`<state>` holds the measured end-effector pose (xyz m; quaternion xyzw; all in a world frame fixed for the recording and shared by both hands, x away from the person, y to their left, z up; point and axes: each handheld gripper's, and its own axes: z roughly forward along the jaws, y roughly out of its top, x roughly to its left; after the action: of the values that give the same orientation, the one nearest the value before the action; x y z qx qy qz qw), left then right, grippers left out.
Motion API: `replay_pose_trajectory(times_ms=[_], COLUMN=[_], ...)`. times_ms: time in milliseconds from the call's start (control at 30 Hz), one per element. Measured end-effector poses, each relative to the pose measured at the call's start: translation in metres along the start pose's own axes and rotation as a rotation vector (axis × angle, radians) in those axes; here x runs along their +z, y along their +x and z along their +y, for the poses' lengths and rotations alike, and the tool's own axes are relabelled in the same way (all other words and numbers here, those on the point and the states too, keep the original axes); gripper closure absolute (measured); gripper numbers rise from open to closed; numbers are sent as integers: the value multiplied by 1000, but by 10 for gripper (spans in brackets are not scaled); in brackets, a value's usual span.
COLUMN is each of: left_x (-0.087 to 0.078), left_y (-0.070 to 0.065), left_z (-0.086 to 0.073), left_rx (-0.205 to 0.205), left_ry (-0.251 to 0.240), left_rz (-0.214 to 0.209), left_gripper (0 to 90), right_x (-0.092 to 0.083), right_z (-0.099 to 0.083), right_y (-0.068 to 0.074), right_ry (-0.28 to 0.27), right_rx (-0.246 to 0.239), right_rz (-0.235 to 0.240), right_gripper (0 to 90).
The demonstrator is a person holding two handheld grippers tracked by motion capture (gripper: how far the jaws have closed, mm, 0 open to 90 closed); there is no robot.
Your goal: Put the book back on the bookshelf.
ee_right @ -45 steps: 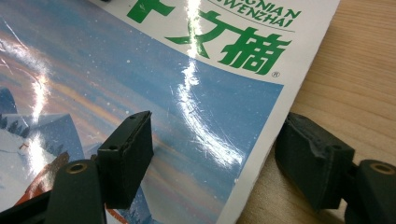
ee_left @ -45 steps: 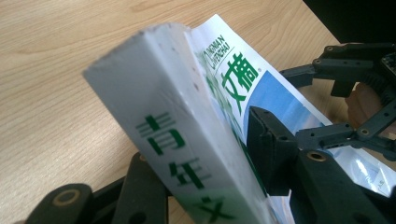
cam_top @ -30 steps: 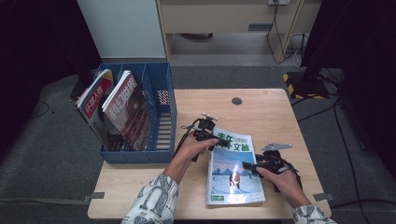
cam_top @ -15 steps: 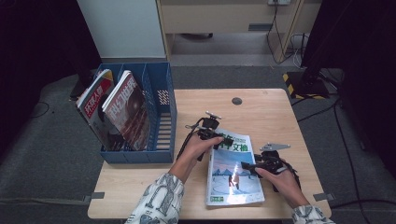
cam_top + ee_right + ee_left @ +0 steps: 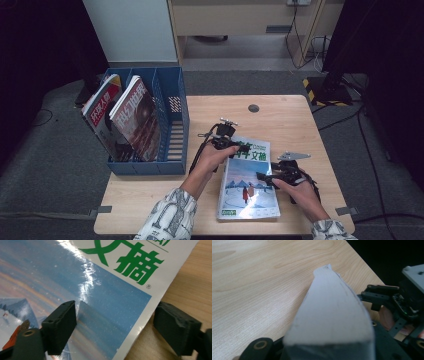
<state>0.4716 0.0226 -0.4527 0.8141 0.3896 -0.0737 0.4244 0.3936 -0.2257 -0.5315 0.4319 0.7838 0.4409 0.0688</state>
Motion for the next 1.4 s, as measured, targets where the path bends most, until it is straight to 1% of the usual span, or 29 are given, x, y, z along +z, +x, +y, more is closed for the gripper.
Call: replay_pose_trajectory(times_ms=[67,100,200,233,267,300,333,400,667,733,800,900,933,1000,1033,1200,1400], left_x=[-3,-4,-8,-9,-9,-10,-9,-8,-5,-4,-4,-6,-6,-8,-9,-10,-8], left_y=[-5,-7,-10,-12,-13,-15,-15,-16,-15,-15,-15,-15,-15,-15,-15,-19,-18], left_z=[1,1,2,3,4,4,5,5,6,6,6,5,4,4,4,4,3], left_rx=[20,29,54,61,67,75,78,83,76,76,75,67,68,68,70,84,77], left_ry=[-4,-6,-13,-15,-12,-8,-6,-1,2,5,6,-4,-8,-16,-17,-33,-56], left_rz=[3,1,-1,-3,-1,2,1,1,-8,-8,2,10,10,11,10,11,29], left_gripper=[700,701,704,705,706,705,705,703,683,680,682,692,695,698,699,699,700], right_x=[1,2,3,3,3,3,3,3,4,4,5,5,5,3,3,0,1], right_z=[1,1,1,1,1,2,2,3,3,3,3,3,3,4,4,4,2], right_y=[-3,-3,-5,-5,-6,-5,-4,-4,-3,-2,-1,-1,-2,-2,-1,-1,-2], right_ry=[-13,-18,-30,-34,-44,-48,-44,-42,-26,-22,-11,-9,-13,-16,-21,-37,-31], right_rx=[4,18,29,35,30,22,13,20,12,8,12,20,9,14,22,20,47], right_rz=[12,24,48,55,67,78,74,78,66,72,71,78,78,78,81,73,77], right_gripper=[136,132,121,131,164,176,175,178,186,192,192,193,193,194,195,204,212])
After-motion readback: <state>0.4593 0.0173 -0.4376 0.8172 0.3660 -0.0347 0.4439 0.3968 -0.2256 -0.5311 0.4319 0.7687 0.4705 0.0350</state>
